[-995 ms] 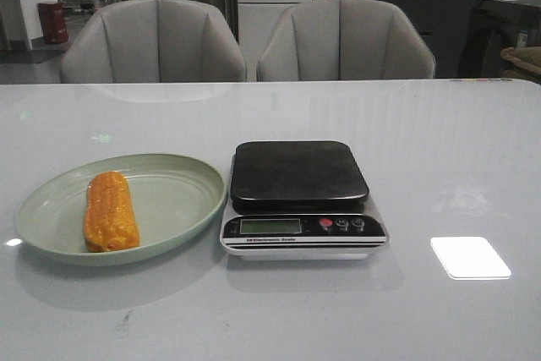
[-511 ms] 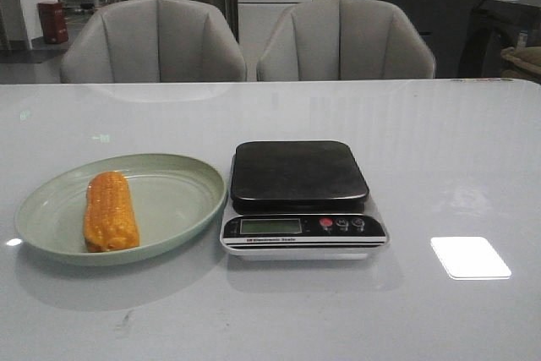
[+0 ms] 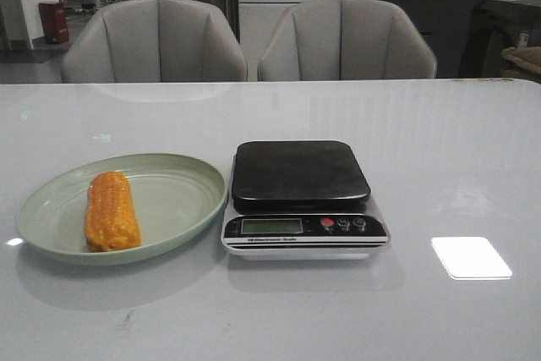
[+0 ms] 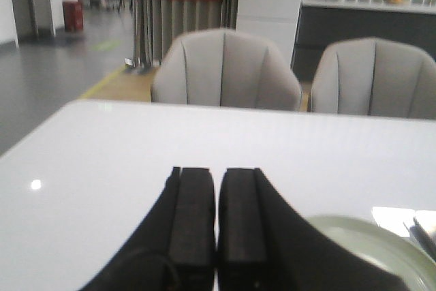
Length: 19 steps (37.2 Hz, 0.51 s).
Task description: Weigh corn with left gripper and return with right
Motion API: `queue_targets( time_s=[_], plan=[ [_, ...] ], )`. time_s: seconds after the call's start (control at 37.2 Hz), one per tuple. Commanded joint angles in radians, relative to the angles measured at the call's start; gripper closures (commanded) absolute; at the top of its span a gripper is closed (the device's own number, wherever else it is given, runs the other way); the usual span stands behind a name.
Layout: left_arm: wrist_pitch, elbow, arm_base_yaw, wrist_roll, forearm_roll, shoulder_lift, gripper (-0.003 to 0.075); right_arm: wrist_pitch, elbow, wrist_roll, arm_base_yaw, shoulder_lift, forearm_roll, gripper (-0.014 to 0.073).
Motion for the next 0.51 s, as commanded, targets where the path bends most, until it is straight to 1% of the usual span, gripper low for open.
queue_targets(
  time_s=[0.0,0.03,0.08,0.3,0.38,0.48],
  plan=[
    [0.136,-0.111,-0.027,-0.010,-0.048,0.097,0.0596,-0.079,0.007,-0.007,-0.005,-0.018,-0.012,0.0417],
    [0.178,-0.125,-0.030,-0.010,-0.053,0.116,0.0596,-0.079,0.007,-0.007,-0.005,-0.018,-0.012,0.0417],
    [0.218,-0.136,-0.031,-0.010,-0.052,0.147,0.0596,-0.079,0.007,-0.007,-0.005,-0.018,-0.012,0.0417],
    [0.202,-0.133,-0.043,-0.010,-0.049,0.220,0.0596,-0.079,0.007,-0.007,-0.005,-0.018,-0.012,0.0417],
    [0.172,-0.133,-0.062,-0.010,-0.049,0.237,0.0596,-0.079,0.007,-0.007,-0.005,-0.018,-0.012,0.0417],
    [0.167,-0.143,-0.101,-0.010,-0.029,0.261,0.0593,-0.079,0.007,-0.007,-0.005,-0.018,-0.012,0.0417]
  ],
)
